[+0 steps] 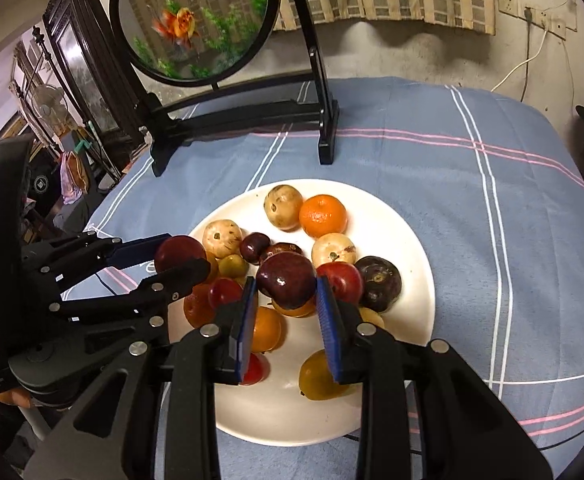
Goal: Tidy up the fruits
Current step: 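Carry the tomato and dark plum onto the white plate and open both tools, then lift both open tools away from the plate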
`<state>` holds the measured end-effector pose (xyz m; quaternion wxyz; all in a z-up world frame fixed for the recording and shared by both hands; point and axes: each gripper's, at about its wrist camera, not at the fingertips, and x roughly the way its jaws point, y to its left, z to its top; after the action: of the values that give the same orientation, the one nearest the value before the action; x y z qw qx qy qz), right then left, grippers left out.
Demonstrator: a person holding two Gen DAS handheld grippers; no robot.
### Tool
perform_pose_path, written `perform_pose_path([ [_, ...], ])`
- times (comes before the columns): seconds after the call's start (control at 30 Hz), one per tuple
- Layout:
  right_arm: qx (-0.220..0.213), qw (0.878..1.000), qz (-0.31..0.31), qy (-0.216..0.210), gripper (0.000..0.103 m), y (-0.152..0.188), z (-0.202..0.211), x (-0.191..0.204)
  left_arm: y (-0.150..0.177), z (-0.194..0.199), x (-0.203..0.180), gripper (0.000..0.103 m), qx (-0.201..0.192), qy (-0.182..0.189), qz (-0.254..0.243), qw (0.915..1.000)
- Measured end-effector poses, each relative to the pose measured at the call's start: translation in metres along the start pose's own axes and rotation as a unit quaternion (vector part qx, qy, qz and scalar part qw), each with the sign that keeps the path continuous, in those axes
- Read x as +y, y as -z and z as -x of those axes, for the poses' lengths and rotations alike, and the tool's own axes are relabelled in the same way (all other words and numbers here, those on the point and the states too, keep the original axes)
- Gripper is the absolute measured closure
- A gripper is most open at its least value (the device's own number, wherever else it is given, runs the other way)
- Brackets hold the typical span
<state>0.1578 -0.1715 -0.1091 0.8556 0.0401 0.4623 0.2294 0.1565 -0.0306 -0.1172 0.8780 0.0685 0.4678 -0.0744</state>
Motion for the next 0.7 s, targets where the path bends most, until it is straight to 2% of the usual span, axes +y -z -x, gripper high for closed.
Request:
perform_pose_path([
  [0.13,0.028,1.0,0.012,0.005,0.072,0.0,-0.011,0.001,0.003,-0.008,-0.002,0.062,0.009,0.0,-0.006,0.9999],
  [0.17,0.028,0.999,0.014,0.009,0.065,0.0,-0.012,0.001,0.003,-0.008,-0.002,0.057,0.01,0.001,-0.006,0.9999],
  [0.2,0.027,0.999,0.014,0.011,0.046,0.0,-0.011,0.001,0.004,-0.007,-0.002,0.045,0.004,-0.007,-0.005,1.0],
  [0.23,0.017,1.0,0.009,0.019,0.042,-0.001,-0.008,-0.001,0.003,-0.005,-0.001,0.035,-0.004,-0.014,-0.002,0.9999],
  [0.4,-0.01,1.0,-0.008,0.009,0.041,-0.005,0.009,-0.01,0.0,0.007,0.0,0.032,-0.025,-0.018,-0.007,0.9995],
  [0.47,-0.021,1.0,-0.016,0.001,0.041,-0.006,0.018,-0.013,-0.001,0.013,0.0,0.027,-0.033,-0.021,-0.007,0.9992],
  [0.5,-0.027,0.999,-0.023,-0.001,0.04,-0.005,0.025,-0.015,-0.002,0.018,-0.001,0.02,-0.04,-0.025,-0.01,0.9988],
  [0.57,-0.036,0.999,-0.031,-0.003,0.039,-0.003,0.034,-0.018,-0.002,0.03,-0.002,0.018,-0.06,-0.035,-0.014,0.9975],
  [0.63,-0.046,0.998,-0.037,-0.007,0.038,0.004,0.047,-0.02,-0.003,0.042,-0.002,0.009,-0.073,-0.043,-0.015,0.9963],
  [0.7,-0.051,0.998,-0.038,-0.004,0.037,0.013,0.058,-0.019,-0.004,0.058,-0.002,0.009,-0.096,-0.053,-0.013,0.9939],
])
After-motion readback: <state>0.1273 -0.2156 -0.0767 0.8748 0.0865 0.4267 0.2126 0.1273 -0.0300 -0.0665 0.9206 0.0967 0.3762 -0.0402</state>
